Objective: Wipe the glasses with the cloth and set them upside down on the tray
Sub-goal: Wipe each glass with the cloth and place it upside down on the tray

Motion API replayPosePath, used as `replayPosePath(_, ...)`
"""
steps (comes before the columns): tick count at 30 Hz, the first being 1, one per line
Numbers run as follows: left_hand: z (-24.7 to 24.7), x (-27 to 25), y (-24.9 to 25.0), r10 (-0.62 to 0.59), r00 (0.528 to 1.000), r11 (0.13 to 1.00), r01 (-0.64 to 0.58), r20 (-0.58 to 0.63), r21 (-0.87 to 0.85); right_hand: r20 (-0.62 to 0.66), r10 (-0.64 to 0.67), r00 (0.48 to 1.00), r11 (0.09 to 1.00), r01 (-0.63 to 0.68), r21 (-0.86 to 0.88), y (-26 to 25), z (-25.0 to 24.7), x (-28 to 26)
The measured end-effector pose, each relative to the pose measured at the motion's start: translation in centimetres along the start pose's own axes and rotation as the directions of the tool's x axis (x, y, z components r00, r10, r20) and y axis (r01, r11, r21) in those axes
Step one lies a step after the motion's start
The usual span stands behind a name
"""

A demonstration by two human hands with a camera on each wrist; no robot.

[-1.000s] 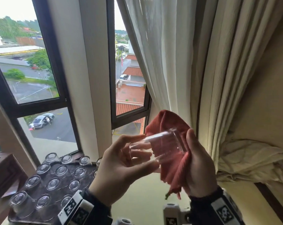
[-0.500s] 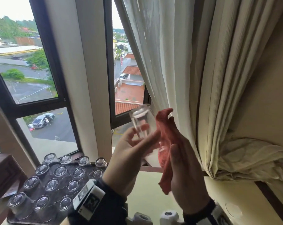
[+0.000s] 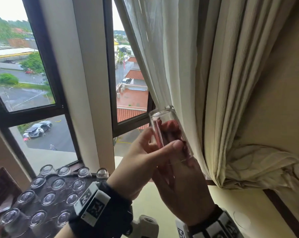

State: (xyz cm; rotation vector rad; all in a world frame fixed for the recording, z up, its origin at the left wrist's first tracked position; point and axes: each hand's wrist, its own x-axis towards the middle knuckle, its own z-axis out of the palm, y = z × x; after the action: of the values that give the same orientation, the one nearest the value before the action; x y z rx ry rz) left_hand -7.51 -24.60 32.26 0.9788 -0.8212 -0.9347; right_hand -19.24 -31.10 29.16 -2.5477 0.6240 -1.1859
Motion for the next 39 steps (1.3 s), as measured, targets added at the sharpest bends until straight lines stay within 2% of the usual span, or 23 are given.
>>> replayPosePath(4,-0.3,0.1,-1.1,-0.061,0.998,0.997,0.062,0.008,-0.052,0.126,0.027,0.992,0.999,-0.021,-0.047,0.3,-0.8,-0.4)
replayPosePath(8,-0.8,0.1,-1.3,-0.080,0.997,0.996,0.080,0.000,-0.029,-0.005,-0.030,1.000,0.997,0.029,-0.070,0.8,-0.4,-1.7)
replayPosePath(10,-0.9,0.1,-1.1,-0.072,0.997,0.997,0.072,0.001,0.020,0.015,-0.048,0.999,0.994,0.049,-0.095,0.9,0.0,-2.3)
replayPosePath(14,-0.9,-0.4,-1.0,-0.028,0.998,0.990,0.021,0.050,0.141,0.102,0.095,0.990,0.985,-0.079,-0.156,1.0,0.1,-2.4)
replayPosePath(18,-0.8,-0.9,-0.6,-0.011,0.992,0.988,-0.009,0.129,0.155,0.049,0.160,0.986,0.978,-0.165,0.127,0.0,-0.2,-2.3)
replayPosePath(20,-0.9,-1.0,-0.2,-0.029,0.984,0.992,0.007,0.175,0.125,0.089,0.219,0.972,0.880,-0.236,0.412,-1.3,-0.8,-2.4)
replayPosePath(21,-0.9,-1.1,0.0,-0.044,0.979,0.995,0.026,0.201,0.093,0.144,0.237,0.961,0.781,-0.276,0.560,-2.1,-1.3,-2.3)
replayPosePath(23,-1.0,-1.3,0.2,-0.070,0.963,0.997,0.064,0.260,0.033,0.291,0.265,0.919,0.497,-0.389,0.776,-3.6,-2.4,-2.3)
replayPosePath(25,-0.9,-1.5,0.3,-0.083,0.955,0.997,0.082,0.285,0.015,0.417,0.263,0.870,0.250,-0.478,0.842,-4.4,-3.1,-2.1)
replayPosePath(26,-0.7,-1.5,0.4,-0.085,0.963,0.996,0.080,0.256,0.030,0.432,0.277,0.858,0.209,-0.493,0.845,-4.4,-3.2,-2.0)
replayPosePath(27,-0.5,-1.5,0.5,-0.077,0.977,0.996,0.066,0.199,0.064,0.422,0.304,0.854,0.236,-0.497,0.835,-4.1,-3.0,-2.0)
replayPosePath(28,-0.1,-1.5,0.7,-0.069,0.989,0.992,0.054,0.133,0.117,0.381,0.323,0.866,0.346,-0.483,0.805,-3.4,-2.7,-2.0)
replayPosePath(29,0.5,-1.5,0.9,-0.055,0.997,0.983,0.044,0.058,0.180,0.288,0.308,0.907,0.561,-0.417,0.715,-2.6,-2.3,-2.1)
replayPosePath(30,1.1,-1.7,1.1,-0.026,1.000,0.968,0.029,-0.016,0.248,0.172,0.243,0.955,0.813,-0.297,0.500,-2.0,-2.0,-1.8)
replayPosePath(31,1.7,-1.8,1.2,0.011,0.997,0.948,0.014,-0.076,0.318,0.098,0.167,0.981,0.956,-0.185,0.226,-1.6,-1.8,-1.5)
replayPosePath(32,2.1,-1.9,1.2,0.034,0.993,0.928,0.009,-0.111,0.372,0.110,0.120,0.987,0.992,-0.122,0.012,-1.0,-1.6,-1.4)
replayPosePath(33,2.3,-1.9,1.1,0.039,0.992,0.918,0.012,-0.118,0.396,0.119,0.092,0.989,0.993,-0.082,-0.087,-0.5,-1.5,-1.5)
replayPosePath(34,2.2,-1.7,0.9,0.026,0.994,0.922,0.016,-0.103,0.386,0.100,0.093,0.991,0.992,-0.083,-0.095,-0.5,-1.5,-1.6)
replayPosePath(35,1.8,-1.6,0.6,0.003,0.998,0.939,0.018,-0.061,0.344,0.121,0.141,0.983,0.990,-0.143,0.015,-1.0,-1.9,-1.5)
replayPosePath(36,1.4,-1.5,0.3,-0.024,1.000,0.961,0.023,0.000,0.275,0.114,0.195,0.974,0.953,-0.216,0.212,-1.5,-2.3,-1.3)
replayPosePath(37,1.0,-1.5,0.1,-0.042,0.997,0.983,0.030,0.065,0.181,0.162,0.263,0.951,0.832,-0.309,0.461,-1.9,-2.7,-1.5)
replayPosePath(38,0.7,-1.6,-0.2,-0.049,0.992,0.996,0.040,0.118,0.077,0.306,0.303,0.903,0.616,-0.430,0.660,-3.0,-3.3,-1.5)
replayPosePath(39,0.4,-1.8,-0.4,-0.051,0.987,0.999,0.053,0.153,-0.007,0.416,0.310,0.855,0.400,-0.514,0.759,-3.8,-3.9,-1.5)
